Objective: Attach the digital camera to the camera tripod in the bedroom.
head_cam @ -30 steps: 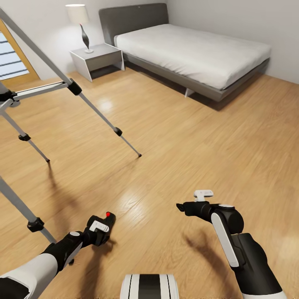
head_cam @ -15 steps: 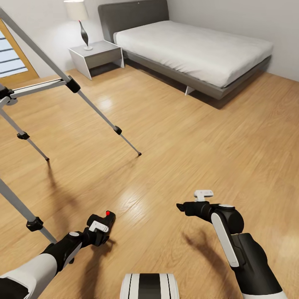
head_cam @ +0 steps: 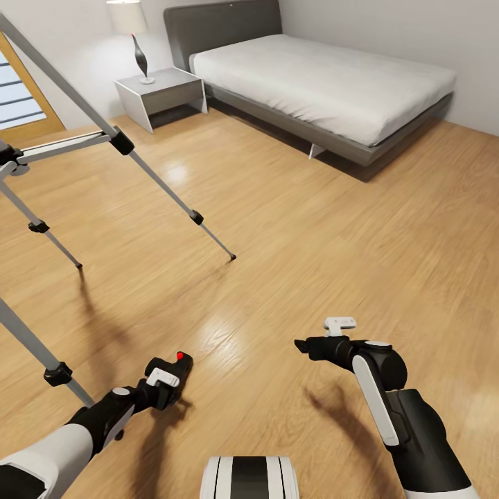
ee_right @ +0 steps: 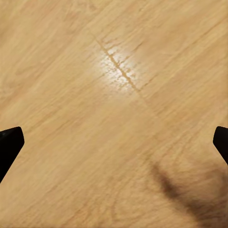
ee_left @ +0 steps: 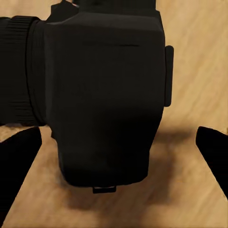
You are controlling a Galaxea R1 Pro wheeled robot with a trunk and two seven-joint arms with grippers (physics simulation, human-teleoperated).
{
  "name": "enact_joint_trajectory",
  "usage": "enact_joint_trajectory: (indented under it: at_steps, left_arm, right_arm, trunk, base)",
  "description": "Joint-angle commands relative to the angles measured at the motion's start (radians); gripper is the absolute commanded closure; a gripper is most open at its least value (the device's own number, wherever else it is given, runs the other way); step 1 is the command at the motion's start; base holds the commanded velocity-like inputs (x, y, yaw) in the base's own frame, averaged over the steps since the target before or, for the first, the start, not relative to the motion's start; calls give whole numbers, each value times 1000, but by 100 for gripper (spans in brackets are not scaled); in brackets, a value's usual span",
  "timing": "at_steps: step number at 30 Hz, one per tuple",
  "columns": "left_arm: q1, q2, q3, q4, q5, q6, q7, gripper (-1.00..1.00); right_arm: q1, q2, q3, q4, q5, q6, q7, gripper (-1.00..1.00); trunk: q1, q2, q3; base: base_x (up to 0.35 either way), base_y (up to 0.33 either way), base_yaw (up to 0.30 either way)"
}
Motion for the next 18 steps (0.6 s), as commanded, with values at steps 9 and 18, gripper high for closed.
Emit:
enact_joint_trajectory:
  at_steps: [9, 18]
  left_arm:
    - [-1, 6, -4, -1, 12, 3, -2, 100]
    - [-1, 7, -4, -1, 11, 2, -2, 100]
  right_arm:
    - [-1, -2, 1, -1, 0, 4, 0, -100]
    - [0, -2, 1, -1, 1, 4, 0, -100]
  trunk:
    - [0, 0, -1]
    - [0, 0, -1]
  base:
    - [0, 0, 0]
    - [0, 0, 0]
